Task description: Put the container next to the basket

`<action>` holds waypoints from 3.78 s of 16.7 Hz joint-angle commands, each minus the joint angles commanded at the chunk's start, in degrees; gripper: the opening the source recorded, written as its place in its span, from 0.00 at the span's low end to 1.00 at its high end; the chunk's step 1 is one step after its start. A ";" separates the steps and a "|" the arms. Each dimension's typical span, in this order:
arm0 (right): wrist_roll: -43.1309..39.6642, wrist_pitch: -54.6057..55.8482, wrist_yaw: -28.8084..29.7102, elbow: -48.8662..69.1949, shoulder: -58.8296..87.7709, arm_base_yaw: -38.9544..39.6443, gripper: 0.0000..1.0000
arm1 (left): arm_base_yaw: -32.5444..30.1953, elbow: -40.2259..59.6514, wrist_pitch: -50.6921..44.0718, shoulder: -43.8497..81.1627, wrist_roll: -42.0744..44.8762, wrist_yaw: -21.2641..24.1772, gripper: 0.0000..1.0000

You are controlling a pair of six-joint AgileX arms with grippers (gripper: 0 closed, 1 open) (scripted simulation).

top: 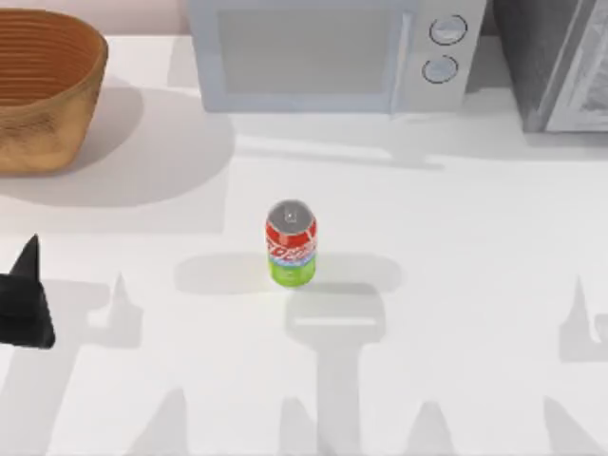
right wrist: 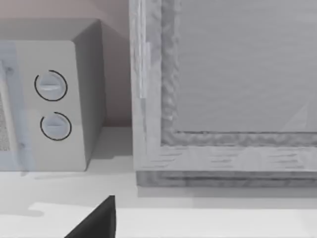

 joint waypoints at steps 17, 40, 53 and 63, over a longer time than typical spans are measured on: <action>0.00 0.00 0.00 0.00 0.00 0.00 1.00 | -24.17 79.11 -54.96 88.09 7.35 -0.19 1.00; 0.00 0.00 0.00 0.00 0.00 0.00 1.00 | -29.99 94.27 -56.92 112.40 8.24 0.02 1.00; 0.00 0.00 0.00 0.00 0.00 0.00 1.00 | -30.00 92.89 -55.53 112.52 8.23 0.03 0.40; 0.00 0.00 0.00 0.00 0.00 0.00 1.00 | -30.00 92.89 -55.53 112.52 8.23 0.03 0.00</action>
